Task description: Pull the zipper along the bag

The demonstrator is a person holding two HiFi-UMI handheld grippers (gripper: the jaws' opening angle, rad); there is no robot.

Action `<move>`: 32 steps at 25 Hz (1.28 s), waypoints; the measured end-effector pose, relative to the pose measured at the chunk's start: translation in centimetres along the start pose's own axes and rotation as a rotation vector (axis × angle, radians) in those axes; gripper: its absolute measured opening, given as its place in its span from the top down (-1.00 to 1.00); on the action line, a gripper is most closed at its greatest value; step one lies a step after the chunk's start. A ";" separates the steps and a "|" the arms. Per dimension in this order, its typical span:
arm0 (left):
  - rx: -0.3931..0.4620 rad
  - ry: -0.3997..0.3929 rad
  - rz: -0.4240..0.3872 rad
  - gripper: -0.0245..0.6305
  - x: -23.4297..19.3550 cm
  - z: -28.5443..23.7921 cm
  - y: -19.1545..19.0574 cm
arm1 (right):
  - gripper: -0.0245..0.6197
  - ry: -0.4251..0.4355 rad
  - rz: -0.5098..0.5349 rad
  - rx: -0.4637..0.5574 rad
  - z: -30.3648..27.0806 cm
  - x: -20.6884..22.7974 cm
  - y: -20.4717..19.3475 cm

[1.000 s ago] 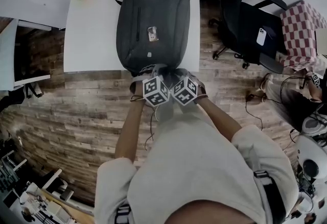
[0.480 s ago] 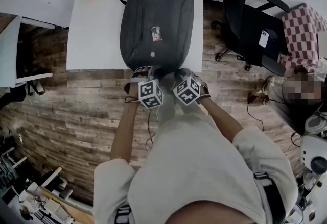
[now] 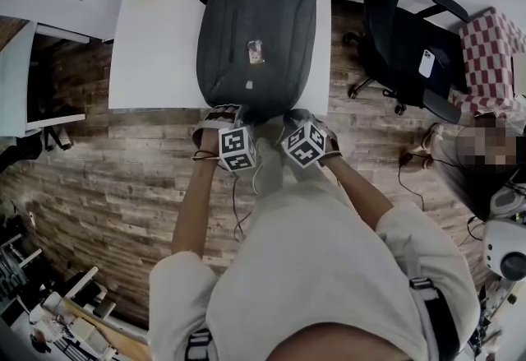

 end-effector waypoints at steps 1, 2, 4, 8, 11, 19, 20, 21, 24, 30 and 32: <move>0.008 -0.006 0.005 0.68 -0.1 0.1 0.0 | 0.86 -0.001 0.001 -0.002 0.0 0.0 0.0; 0.016 -0.013 0.012 0.68 -0.1 0.2 0.0 | 0.86 -0.002 0.000 -0.004 0.1 0.0 0.1; 0.019 -0.020 0.019 0.70 0.0 0.2 0.0 | 0.86 -0.006 -0.008 -0.007 0.1 -0.1 0.1; 0.018 -0.024 0.032 0.70 -0.1 0.2 -0.1 | 0.86 -0.012 -0.051 -0.016 0.2 -0.6 0.4; 0.024 -0.033 0.047 0.70 -0.2 0.4 -0.1 | 0.85 -0.008 -0.057 -0.025 0.3 -1.3 0.8; 0.036 -0.035 0.064 0.70 -0.5 0.5 -0.3 | 0.85 0.035 -0.084 -0.044 -0.3 -3.1 1.9; 0.039 -0.036 0.068 0.70 -0.5 0.6 -0.2 | 0.85 0.042 -0.086 -0.044 -0.4 -3.4 2.0; 0.040 -0.038 0.071 0.70 -0.5 0.6 -0.1 | 0.85 0.048 -0.091 -0.045 -0.5 -3.7 2.2; 0.041 -0.036 0.080 0.70 -0.4 0.5 -0.3 | 0.85 0.065 -0.109 -0.051 -0.7 -4.2 2.5; 0.036 -0.034 0.087 0.70 -0.5 0.5 -0.5 | 0.84 0.079 -0.109 -0.056 -1.1 -5.1 3.4; 0.031 -0.027 0.089 0.70 -0.5 0.5 -0.7 | 0.82 0.083 -0.084 -0.062 -1.2 -5.4 3.6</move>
Point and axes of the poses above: the fingertips, and each gripper's own axes: z backward along the fingers, x to its right, y out of its top, the point moved 5 cm from there along z, backward along the fingers, and after that the axes turned 5 degrees about -y, right-handed, at the moved point
